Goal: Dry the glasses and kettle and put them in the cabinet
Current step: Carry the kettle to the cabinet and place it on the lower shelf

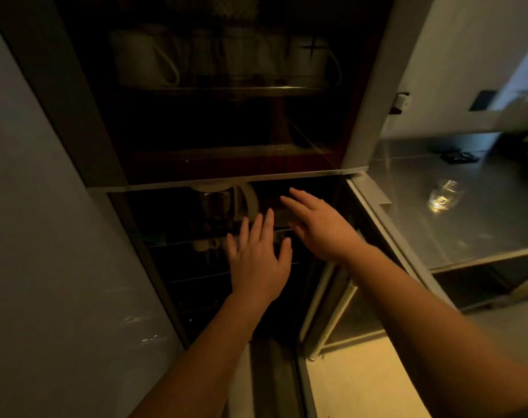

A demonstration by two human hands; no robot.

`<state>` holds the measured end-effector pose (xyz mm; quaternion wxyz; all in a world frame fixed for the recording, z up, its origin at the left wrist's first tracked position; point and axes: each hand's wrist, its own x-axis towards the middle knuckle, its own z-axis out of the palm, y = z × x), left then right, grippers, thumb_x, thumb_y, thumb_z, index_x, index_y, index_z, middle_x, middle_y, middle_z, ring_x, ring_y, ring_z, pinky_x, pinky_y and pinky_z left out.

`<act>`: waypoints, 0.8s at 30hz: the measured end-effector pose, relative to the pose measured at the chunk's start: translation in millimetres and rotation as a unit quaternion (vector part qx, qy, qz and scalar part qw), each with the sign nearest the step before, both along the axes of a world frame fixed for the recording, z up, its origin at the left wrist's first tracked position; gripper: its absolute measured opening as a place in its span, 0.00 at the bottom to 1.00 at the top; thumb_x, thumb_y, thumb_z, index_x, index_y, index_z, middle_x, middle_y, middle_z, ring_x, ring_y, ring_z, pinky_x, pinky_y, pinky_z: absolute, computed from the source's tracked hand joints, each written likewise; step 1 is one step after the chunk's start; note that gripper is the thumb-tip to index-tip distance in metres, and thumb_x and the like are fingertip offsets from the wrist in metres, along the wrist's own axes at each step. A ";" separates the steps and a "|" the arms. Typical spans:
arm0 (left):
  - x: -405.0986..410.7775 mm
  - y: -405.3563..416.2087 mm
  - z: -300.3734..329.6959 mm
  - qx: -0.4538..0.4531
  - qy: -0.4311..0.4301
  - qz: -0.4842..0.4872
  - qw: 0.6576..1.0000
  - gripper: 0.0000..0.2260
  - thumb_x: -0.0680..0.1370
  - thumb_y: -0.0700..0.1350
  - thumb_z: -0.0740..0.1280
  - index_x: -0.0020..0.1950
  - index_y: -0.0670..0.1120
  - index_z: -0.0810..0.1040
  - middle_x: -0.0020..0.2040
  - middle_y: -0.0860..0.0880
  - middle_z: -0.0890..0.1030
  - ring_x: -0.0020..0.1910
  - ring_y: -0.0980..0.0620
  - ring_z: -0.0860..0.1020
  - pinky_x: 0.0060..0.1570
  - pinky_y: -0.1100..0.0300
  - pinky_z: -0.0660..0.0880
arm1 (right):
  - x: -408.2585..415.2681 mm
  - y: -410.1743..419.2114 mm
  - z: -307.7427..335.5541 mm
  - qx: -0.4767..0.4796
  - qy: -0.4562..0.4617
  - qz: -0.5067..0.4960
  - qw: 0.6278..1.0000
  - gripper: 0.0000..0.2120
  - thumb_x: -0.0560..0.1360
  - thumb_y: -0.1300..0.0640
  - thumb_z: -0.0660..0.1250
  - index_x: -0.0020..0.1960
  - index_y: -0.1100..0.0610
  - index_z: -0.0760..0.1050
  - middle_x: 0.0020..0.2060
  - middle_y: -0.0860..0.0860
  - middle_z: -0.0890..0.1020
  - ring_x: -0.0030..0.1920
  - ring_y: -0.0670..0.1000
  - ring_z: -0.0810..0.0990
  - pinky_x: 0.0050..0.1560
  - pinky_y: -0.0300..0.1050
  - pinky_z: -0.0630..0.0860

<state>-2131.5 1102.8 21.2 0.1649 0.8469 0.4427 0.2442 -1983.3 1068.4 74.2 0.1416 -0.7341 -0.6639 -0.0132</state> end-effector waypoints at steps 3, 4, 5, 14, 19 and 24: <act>29.0 -25.8 13.5 -0.035 -0.024 -0.055 0.998 0.30 0.80 0.61 0.49 0.78 0.55 0.42 0.79 0.53 0.52 0.78 0.52 0.46 0.75 0.44 0.42 | 38.6 -27.7 24.4 -0.008 -0.037 0.004 0.999 0.28 0.78 0.54 0.62 0.76 0.50 0.58 0.76 0.52 0.57 0.76 0.54 0.56 0.74 0.55 0.58; 37.6 -34.6 18.0 -0.042 -0.033 -0.072 0.996 0.30 0.80 0.62 0.49 0.78 0.55 0.42 0.79 0.53 0.52 0.78 0.52 0.47 0.75 0.44 0.42 | 52.2 -38.8 31.1 -0.005 -0.043 0.005 0.999 0.28 0.78 0.56 0.64 0.76 0.52 0.60 0.76 0.53 0.59 0.75 0.56 0.58 0.73 0.55 0.60; 45.8 -43.0 22.4 -0.048 -0.039 -0.088 0.994 0.30 0.80 0.62 0.50 0.79 0.55 0.42 0.79 0.53 0.52 0.78 0.52 0.47 0.75 0.43 0.43 | 65.5 -50.5 36.0 0.000 -0.046 0.005 0.999 0.28 0.77 0.57 0.65 0.75 0.53 0.61 0.75 0.55 0.60 0.74 0.57 0.60 0.72 0.56 0.61; 117.6 -112.9 49.6 -0.084 0.041 -0.161 0.983 0.40 0.75 0.69 0.53 0.79 0.51 0.44 0.80 0.51 0.46 0.78 0.51 0.42 0.74 0.41 0.42 | 139.6 -121.7 27.5 -0.025 -0.049 -0.016 0.998 0.27 0.76 0.63 0.65 0.73 0.49 0.65 0.74 0.51 0.63 0.75 0.56 0.59 0.70 0.63 0.63; 137.5 -136.1 50.2 -0.089 0.089 -0.142 0.982 0.41 0.75 0.62 0.60 0.79 0.48 0.42 0.79 0.49 0.41 0.77 0.50 0.39 0.73 0.41 0.41 | 148.5 -132.4 12.1 -0.028 -0.019 0.029 0.999 0.26 0.77 0.61 0.64 0.72 0.45 0.66 0.74 0.47 0.64 0.74 0.51 0.60 0.73 0.57 0.61; 137.1 -137.6 46.7 -0.090 0.079 -0.119 0.986 0.39 0.75 0.58 0.60 0.79 0.50 0.44 0.80 0.51 0.43 0.78 0.51 0.40 0.74 0.41 0.43 | 142.0 -131.7 3.7 -0.016 0.048 0.049 0.998 0.27 0.76 0.61 0.66 0.72 0.47 0.65 0.73 0.46 0.65 0.74 0.49 0.61 0.73 0.54 0.61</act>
